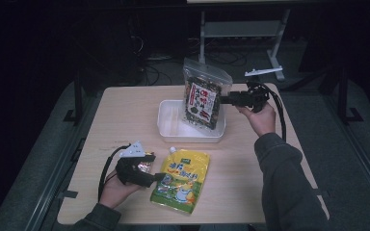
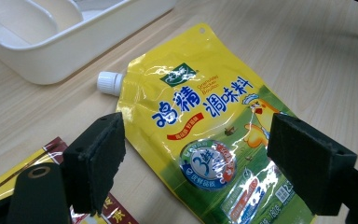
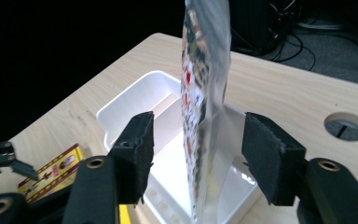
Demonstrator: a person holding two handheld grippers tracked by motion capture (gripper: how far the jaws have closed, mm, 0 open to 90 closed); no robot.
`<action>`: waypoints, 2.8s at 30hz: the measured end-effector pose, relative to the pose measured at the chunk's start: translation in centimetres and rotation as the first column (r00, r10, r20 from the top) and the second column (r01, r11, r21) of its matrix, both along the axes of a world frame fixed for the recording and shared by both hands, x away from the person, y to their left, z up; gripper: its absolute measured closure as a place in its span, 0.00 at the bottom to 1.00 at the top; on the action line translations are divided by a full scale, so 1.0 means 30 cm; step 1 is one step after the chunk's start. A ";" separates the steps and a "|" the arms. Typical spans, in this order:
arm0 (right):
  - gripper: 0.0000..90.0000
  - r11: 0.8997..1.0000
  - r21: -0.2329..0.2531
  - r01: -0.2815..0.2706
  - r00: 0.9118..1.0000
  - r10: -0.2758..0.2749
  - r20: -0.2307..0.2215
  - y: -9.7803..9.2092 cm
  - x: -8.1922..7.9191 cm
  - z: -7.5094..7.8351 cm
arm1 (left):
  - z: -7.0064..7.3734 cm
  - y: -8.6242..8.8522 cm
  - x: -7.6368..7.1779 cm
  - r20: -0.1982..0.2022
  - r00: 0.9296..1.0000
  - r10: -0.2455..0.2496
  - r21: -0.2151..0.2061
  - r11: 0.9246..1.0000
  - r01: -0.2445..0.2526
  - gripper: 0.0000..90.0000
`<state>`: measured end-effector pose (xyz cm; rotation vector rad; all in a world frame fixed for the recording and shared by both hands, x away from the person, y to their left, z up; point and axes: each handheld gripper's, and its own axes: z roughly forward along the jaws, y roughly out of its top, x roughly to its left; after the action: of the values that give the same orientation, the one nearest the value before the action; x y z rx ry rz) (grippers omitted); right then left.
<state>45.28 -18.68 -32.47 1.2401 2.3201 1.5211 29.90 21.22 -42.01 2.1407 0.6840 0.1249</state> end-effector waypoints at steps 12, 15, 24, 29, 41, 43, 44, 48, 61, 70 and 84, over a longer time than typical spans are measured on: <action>0.42 1.000 0.014 -0.016 1.000 0.016 -0.027 -0.046 -0.100 -0.017 | -0.001 -0.006 -0.002 0.001 1.000 -0.004 0.011 1.000 0.004 0.21; 0.41 0.999 0.025 -0.023 0.999 0.023 -0.032 -0.051 -0.123 -0.024 | -0.001 -0.006 -0.003 0.001 1.000 -0.004 0.010 1.000 0.004 0.21; 0.39 0.999 0.023 -0.045 0.997 0.046 -0.056 -0.055 -0.189 -0.061 | 0.001 -0.006 -0.001 0.007 1.000 -0.004 0.015 1.000 0.004 0.21; 0.39 0.997 0.032 -0.064 0.995 0.067 -0.077 -0.050 -0.239 -0.099 | -0.002 -0.013 -0.006 0.006 1.000 -0.011 0.021 1.000 0.010 0.21; 0.38 0.992 -0.006 -0.124 0.983 0.122 -0.134 0.014 -0.296 -0.175 | -0.015 -0.023 -0.005 -0.009 1.000 -0.018 0.035 0.999 0.019 0.25; 0.39 0.991 -0.020 -0.134 0.981 0.130 -0.144 0.027 -0.298 -0.187 | -0.020 -0.021 -0.003 -0.014 1.000 -0.014 0.037 0.999 0.014 0.27; 0.39 0.990 -0.023 -0.136 0.980 0.131 -0.151 0.034 -0.298 -0.194 | -0.022 -0.020 -0.003 -0.017 1.000 -0.016 0.041 0.999 0.017 0.28; 0.40 0.986 -0.045 -0.159 0.973 0.149 -0.175 0.067 -0.297 -0.219 | -0.031 -0.027 -0.004 -0.027 0.999 -0.023 0.059 0.998 0.025 0.33; 0.42 0.973 -0.092 -0.212 0.951 0.184 -0.250 0.153 -0.296 -0.296 | -0.043 -0.047 -0.011 -0.046 0.997 -0.058 0.107 0.992 0.063 0.45; 0.45 0.969 -0.115 -0.220 0.936 0.176 -0.305 0.182 -0.260 -0.349 | -0.057 -0.050 -0.010 -0.065 0.996 -0.062 0.115 0.991 0.069 0.48; 0.57 0.964 -0.118 -0.239 0.898 0.174 -0.403 0.222 -0.211 -0.435 | -0.075 -0.063 -0.007 -0.090 0.994 -0.067 0.143 0.987 0.080 0.49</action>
<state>38.94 -12.03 -45.52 1.3968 2.8472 1.1827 29.70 19.34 -44.27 2.3200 0.6610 0.0451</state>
